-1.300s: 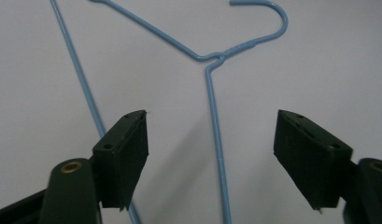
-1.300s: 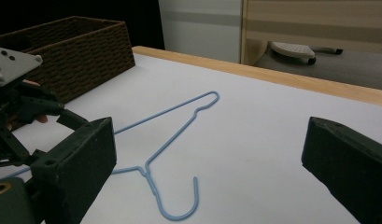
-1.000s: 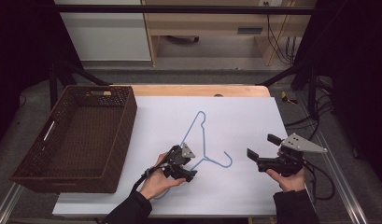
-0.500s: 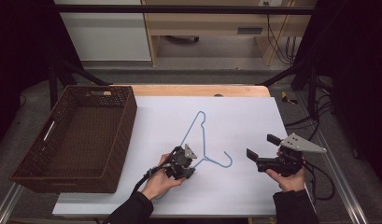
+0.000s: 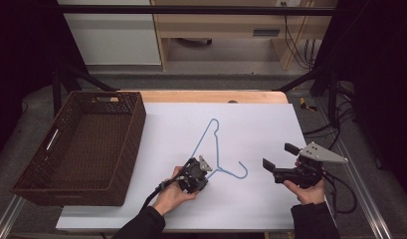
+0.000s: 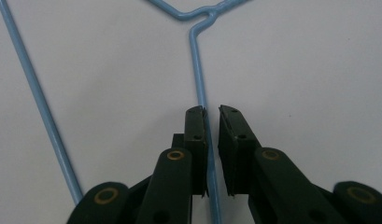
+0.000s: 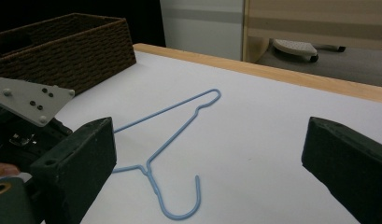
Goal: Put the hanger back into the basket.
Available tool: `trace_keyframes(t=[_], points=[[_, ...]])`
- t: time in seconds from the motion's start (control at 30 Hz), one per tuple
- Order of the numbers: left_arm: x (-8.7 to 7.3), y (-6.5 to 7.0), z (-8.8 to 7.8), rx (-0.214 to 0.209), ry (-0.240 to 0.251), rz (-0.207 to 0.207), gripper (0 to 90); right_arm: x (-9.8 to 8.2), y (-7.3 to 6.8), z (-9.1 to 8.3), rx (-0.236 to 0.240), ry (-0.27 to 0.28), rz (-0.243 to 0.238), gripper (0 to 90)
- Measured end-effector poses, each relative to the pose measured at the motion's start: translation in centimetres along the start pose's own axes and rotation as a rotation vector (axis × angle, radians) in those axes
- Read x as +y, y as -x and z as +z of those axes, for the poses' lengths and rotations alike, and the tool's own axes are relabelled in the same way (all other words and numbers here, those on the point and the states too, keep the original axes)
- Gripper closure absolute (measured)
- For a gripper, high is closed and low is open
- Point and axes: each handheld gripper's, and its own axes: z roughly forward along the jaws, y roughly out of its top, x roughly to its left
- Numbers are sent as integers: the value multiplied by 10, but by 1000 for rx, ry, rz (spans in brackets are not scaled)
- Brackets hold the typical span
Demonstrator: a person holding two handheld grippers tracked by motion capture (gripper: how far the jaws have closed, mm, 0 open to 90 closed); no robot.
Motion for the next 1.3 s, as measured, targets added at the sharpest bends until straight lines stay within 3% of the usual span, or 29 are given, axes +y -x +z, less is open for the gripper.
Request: trace_keyframes(t=[0.13,0.47,0.73,1.3], points=[[0,0,1,-2,8,-27,842,0,0,1,2,-1,0,36],[1,3,1,28,1,-33,867,-1,-1,2,7,-8,-3,36],[0,7,1,54,24,-51,870,-1,-2,3,12,-10,-2,37],[1,3,-21,59,77,-69,871,-5,-9,14,51,-50,-30,44]])
